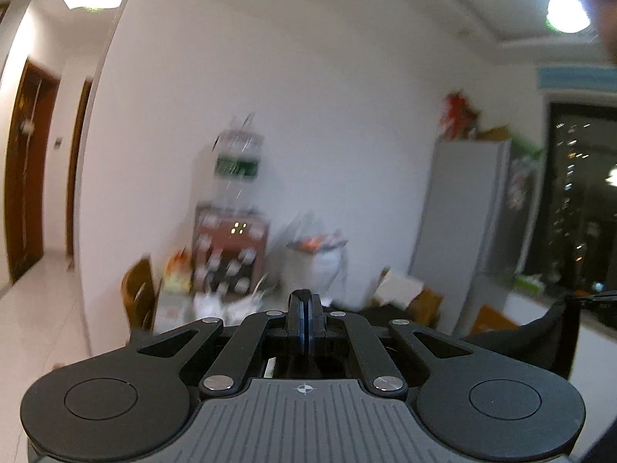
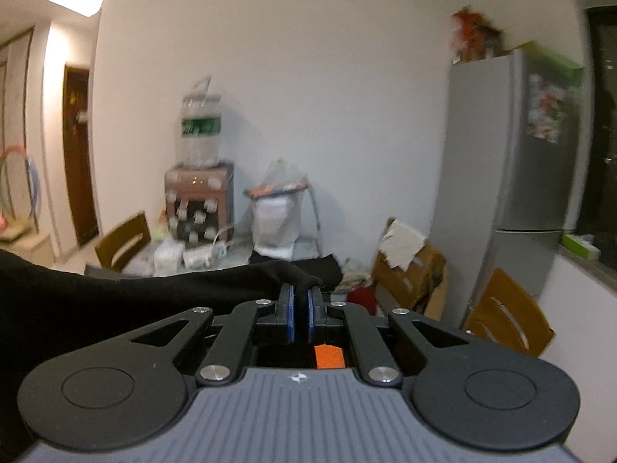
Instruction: Fold clothes
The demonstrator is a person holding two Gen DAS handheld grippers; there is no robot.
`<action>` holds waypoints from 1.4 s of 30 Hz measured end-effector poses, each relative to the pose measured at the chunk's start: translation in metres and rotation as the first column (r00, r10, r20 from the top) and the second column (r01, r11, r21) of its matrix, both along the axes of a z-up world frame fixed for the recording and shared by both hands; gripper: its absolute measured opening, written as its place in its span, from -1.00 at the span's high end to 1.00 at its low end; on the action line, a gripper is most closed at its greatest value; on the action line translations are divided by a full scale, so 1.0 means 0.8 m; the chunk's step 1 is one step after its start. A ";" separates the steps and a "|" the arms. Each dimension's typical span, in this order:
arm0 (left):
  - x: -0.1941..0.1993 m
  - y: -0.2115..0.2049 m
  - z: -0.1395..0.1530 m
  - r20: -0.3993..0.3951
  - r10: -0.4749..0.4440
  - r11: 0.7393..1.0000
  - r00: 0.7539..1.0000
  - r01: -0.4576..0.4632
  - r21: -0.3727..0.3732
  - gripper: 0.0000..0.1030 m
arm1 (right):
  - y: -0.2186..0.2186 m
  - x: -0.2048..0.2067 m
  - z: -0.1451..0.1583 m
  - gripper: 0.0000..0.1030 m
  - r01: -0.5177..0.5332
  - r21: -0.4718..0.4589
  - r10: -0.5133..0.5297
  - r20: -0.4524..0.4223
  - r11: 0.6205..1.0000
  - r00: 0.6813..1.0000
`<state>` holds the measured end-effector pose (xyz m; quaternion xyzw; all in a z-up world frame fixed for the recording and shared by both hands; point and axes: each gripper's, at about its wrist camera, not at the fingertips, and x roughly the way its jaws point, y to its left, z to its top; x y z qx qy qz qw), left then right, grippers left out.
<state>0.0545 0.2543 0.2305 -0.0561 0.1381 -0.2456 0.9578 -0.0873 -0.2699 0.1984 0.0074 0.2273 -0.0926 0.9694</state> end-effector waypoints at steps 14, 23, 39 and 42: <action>0.306 -0.068 -0.289 -0.321 0.265 0.950 0.909 -0.188 0.249 0.91 | -0.076 0.356 -0.259 0.85 -0.120 0.098 0.145 -0.312 0.988 0.939; 0.390 -0.086 -0.373 -0.398 0.363 0.903 0.842 -0.213 0.374 0.91 | -0.072 0.464 -0.369 0.85 -0.189 0.062 0.197 -0.426 0.980 0.883; 0.429 -0.063 -0.447 -0.490 0.458 0.874 0.742 -0.277 0.398 0.81 | -0.081 0.484 -0.405 0.64 -0.173 0.064 0.181 -0.499 0.983 0.847; 0.432 -0.051 -0.443 -0.494 0.474 0.874 0.729 -0.320 0.366 0.81 | -0.081 0.484 -0.398 0.47 -0.156 0.044 0.157 -0.497 0.987 0.854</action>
